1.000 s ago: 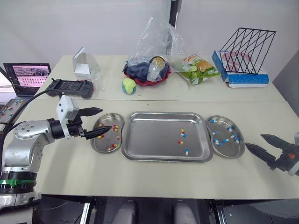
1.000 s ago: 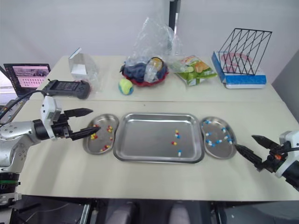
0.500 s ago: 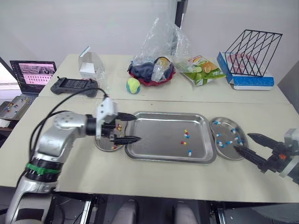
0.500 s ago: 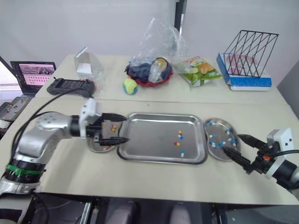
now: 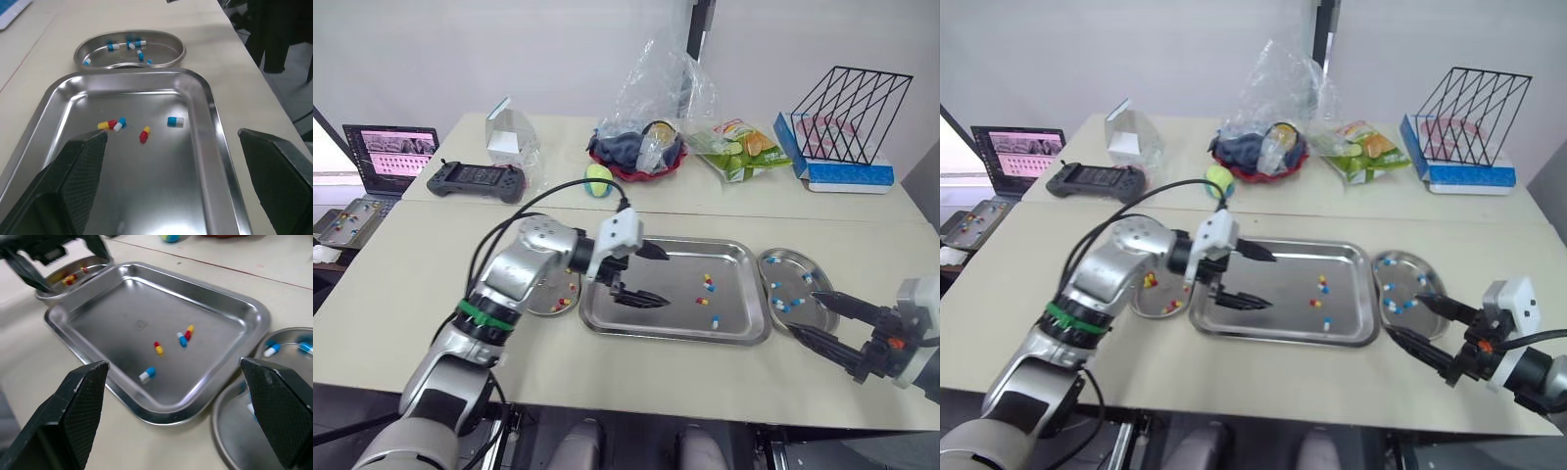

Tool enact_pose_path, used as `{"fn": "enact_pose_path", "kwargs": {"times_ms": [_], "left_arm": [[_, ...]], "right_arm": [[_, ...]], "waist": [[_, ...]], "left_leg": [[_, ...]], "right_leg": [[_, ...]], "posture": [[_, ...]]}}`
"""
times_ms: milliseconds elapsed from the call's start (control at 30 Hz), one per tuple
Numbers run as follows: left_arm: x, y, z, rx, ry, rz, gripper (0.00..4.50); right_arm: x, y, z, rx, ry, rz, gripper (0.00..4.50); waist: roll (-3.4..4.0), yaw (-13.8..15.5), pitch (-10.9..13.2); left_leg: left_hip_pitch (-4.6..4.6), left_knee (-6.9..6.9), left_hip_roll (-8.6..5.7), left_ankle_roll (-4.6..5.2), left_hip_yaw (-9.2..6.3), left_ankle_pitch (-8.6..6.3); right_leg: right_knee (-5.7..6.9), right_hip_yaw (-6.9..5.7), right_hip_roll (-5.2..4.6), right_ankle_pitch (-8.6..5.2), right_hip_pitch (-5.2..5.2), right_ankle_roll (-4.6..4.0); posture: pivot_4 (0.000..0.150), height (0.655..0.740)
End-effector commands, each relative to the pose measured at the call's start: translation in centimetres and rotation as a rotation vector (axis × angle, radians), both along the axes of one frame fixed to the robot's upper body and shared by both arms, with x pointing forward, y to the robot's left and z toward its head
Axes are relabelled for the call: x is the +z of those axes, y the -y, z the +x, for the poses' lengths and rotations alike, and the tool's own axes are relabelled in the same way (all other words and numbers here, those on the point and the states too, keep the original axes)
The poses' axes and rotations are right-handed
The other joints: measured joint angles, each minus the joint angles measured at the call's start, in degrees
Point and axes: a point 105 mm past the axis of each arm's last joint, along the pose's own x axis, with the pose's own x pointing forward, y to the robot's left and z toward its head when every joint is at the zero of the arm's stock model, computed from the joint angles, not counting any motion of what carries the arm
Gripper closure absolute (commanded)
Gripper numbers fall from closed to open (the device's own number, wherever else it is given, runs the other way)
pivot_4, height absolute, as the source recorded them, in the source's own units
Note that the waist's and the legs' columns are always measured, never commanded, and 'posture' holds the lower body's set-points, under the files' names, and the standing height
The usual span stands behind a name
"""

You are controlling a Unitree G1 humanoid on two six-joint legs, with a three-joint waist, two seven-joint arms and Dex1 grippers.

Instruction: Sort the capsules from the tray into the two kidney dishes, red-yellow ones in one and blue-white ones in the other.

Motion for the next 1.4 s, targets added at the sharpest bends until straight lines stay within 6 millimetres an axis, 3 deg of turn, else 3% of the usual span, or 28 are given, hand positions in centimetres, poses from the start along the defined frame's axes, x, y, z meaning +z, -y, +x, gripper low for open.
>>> {"fn": "enact_pose_path", "kwargs": {"times_ms": [33, 200, 400, 1233, 1400], "left_arm": [[0.2, 0.8, 0.5, -0.025, 0.061, 0.028, 0.00], [-2.3, 4.6, 2.0, -0.062, 0.058, 0.089, 0.00], [-3.9, 6.3, 3.0, -0.066, 0.059, 0.101, 1.84], [-6.7, 8.5, 3.7, -0.005, 0.035, 0.170, 1.84], [-7.0, 8.7, 3.4, -0.027, 0.038, 0.186, 3.37]], "right_arm": [[0.8, -0.3, -0.2, 0.012, 0.024, -0.011, 0.03], [0.4, -0.3, -0.3, -0.013, 0.032, -0.025, 0.03], [0.2, -0.3, -0.6, -0.035, 0.030, -0.027, 0.00], [-0.2, 0.2, -1.1, -0.110, 0.037, -0.059, 0.00], [-0.1, 0.6, -1.2, -0.130, 0.037, -0.070, 0.00]], "waist": [[0.00, -0.32, 0.00], [-0.03, 0.63, 0.02], [-0.09, -0.24, 0.05], [-0.09, -0.01, 0.05], [-0.09, 0.05, 0.05]], "left_leg": [[0.02, 0.00, 0.01, 0.03, 0.01, -0.02], [-0.02, 0.10, -0.08, 0.04, 0.00, -0.02], [-0.07, 0.11, -0.08, 0.15, 0.02, -0.09], [-0.08, 0.12, -0.10, 0.17, 0.03, -0.10], [-0.08, 0.13, -0.12, 0.17, 0.03, -0.10]], "right_leg": [[0.01, 0.00, 0.00, 0.00, 0.00, 0.00], [-0.17, -0.04, -0.03, -0.02, 0.21, 0.12], [-0.24, -0.02, -0.03, 0.00, 0.19, 0.19], [-0.22, -0.02, -0.05, -0.02, 0.19, 0.23], [-0.23, -0.01, -0.06, -0.02, 0.20, 0.24]], "posture": [[0.150, 0.7391], [0.150, 0.7391], [0.150, 0.7391], [0.150, 0.7391], [0.150, 0.7391]]}}
